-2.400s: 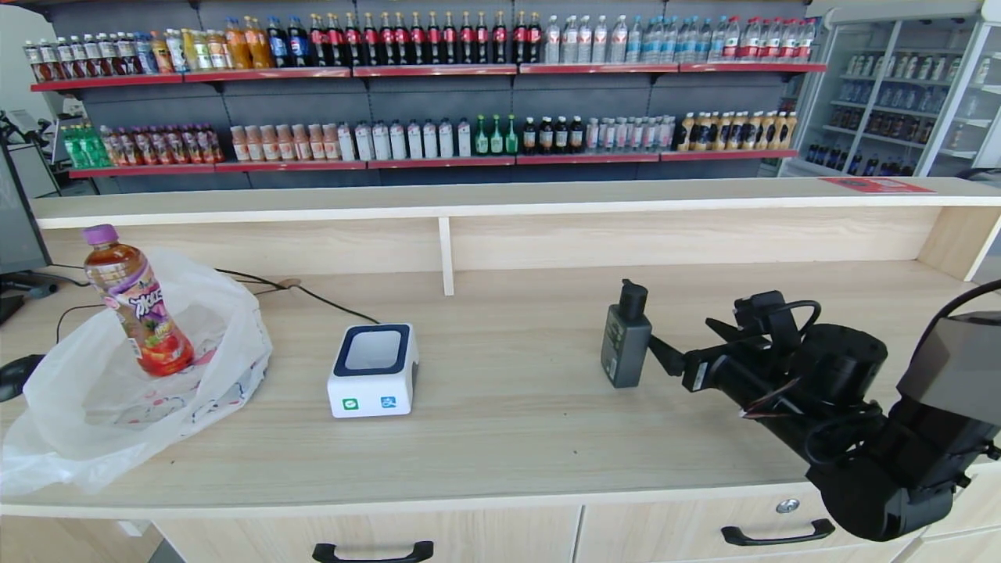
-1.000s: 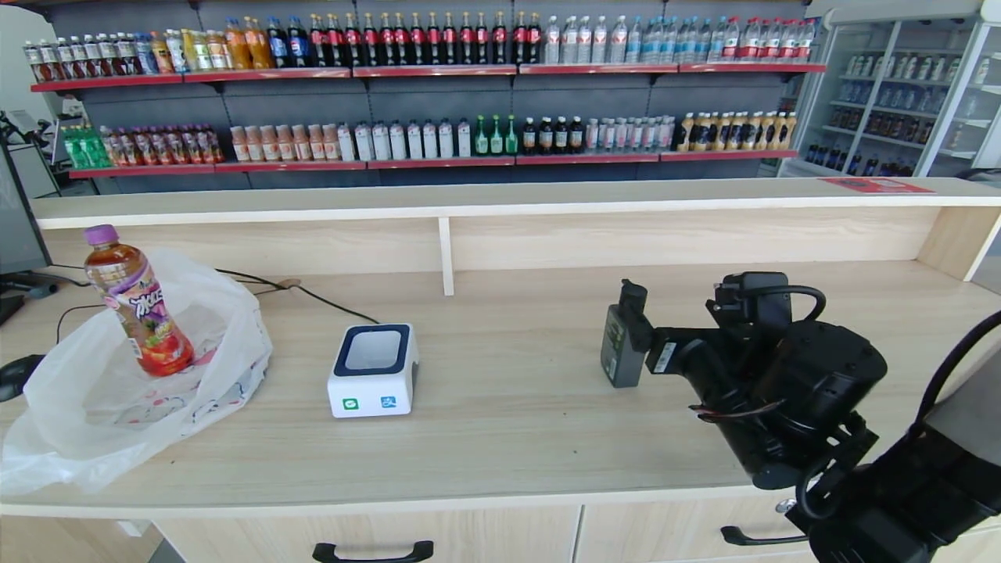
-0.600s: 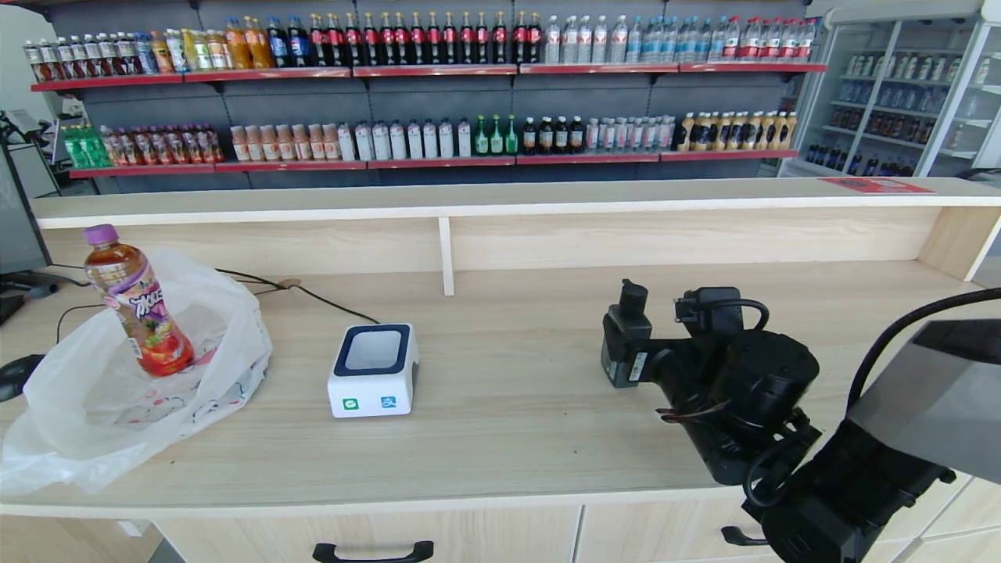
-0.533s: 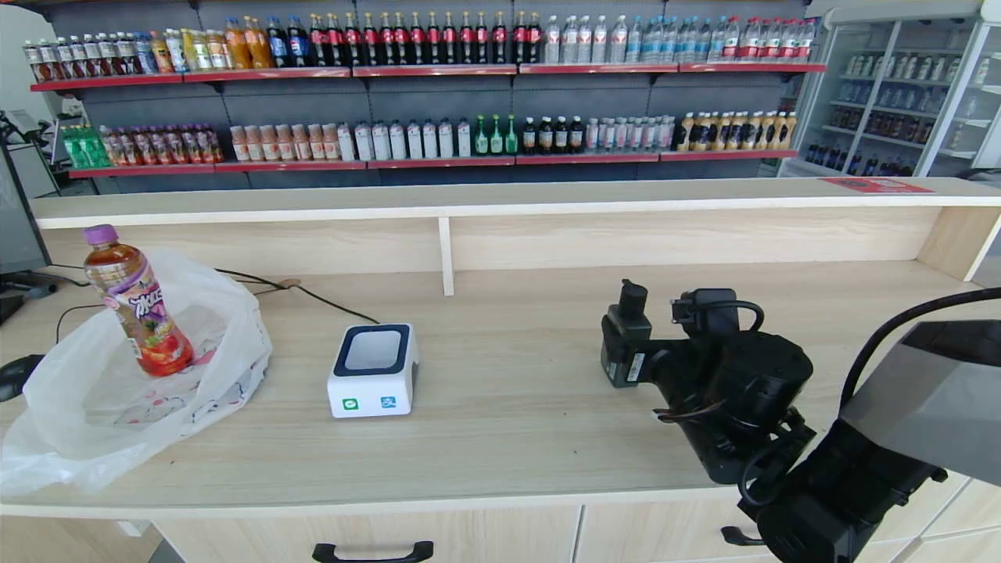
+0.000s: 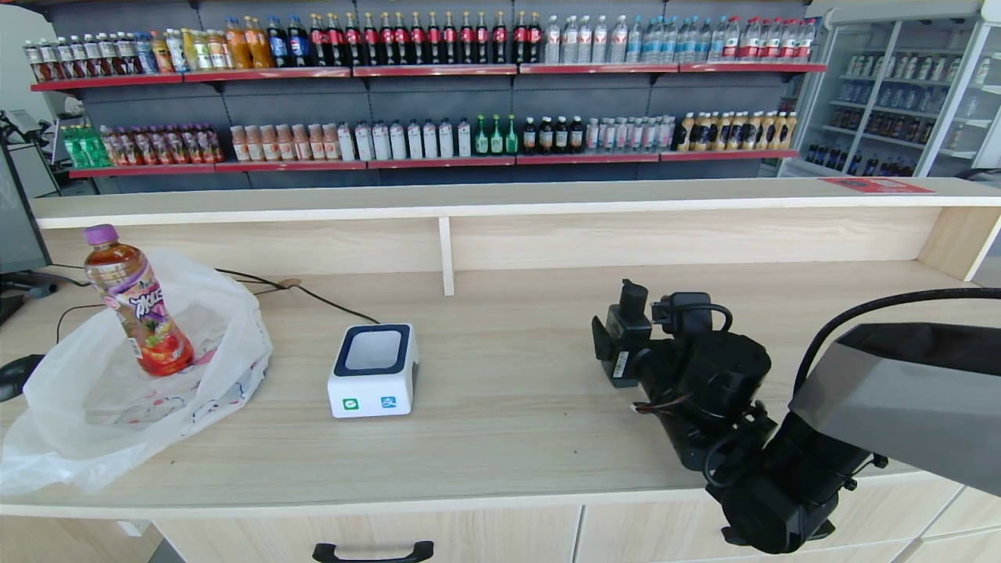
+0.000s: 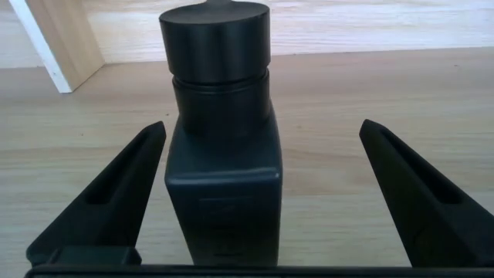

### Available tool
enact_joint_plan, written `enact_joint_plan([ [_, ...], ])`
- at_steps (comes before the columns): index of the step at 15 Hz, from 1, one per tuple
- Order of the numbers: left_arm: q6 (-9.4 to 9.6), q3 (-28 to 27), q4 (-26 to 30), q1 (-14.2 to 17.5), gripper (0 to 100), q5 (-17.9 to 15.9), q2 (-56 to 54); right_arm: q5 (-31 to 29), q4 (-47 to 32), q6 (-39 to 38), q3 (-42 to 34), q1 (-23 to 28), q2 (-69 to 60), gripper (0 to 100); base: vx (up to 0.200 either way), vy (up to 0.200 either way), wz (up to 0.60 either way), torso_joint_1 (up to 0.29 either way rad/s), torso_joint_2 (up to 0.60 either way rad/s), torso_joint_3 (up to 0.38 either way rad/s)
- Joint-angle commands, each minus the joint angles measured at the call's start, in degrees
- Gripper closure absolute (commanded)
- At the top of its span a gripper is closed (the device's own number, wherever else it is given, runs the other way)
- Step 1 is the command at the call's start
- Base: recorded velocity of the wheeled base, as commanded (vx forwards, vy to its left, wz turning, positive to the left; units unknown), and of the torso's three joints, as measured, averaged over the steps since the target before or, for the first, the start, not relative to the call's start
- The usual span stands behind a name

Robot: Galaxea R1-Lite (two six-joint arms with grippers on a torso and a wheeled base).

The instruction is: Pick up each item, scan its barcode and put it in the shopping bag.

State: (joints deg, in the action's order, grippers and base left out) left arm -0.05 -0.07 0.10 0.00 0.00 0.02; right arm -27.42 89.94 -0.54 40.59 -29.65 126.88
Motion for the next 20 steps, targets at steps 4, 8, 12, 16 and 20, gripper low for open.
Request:
enact_joint_plan([
  [4,-0.04,0.0,0.0,0.0,100,0.0,0.0,0.0,0.1,-0.1,0.7,0.3,1.5,0,0.000,0.000,0.00,0.000,0.00,0.000],
  [8,-0.04,0.0,0.0,0.0,100,0.0,0.0,-0.1,0.1,-0.1,1.0,0.2,2.1,0,0.000,0.000,0.00,0.000,0.00,0.000],
  [12,-0.04,0.0,0.0,0.0,100,0.0,0.0,0.0,0.1,-0.3,1.5,0.2,1.8,100,0.000,0.000,0.00,0.000,0.00,0.000],
  [16,-0.04,0.0,0.0,0.0,100,0.0,0.0,0.0,0.1,-1.0,1.3,0.2,1.5,100,0.000,0.000,0.00,0.000,0.00,0.000],
  [20,-0.04,0.0,0.0,0.0,100,0.0,0.0,0.0,0.1,-2.1,0.2,0.0,1.3,100,0.000,0.000,0.00,0.000,0.00,0.000],
])
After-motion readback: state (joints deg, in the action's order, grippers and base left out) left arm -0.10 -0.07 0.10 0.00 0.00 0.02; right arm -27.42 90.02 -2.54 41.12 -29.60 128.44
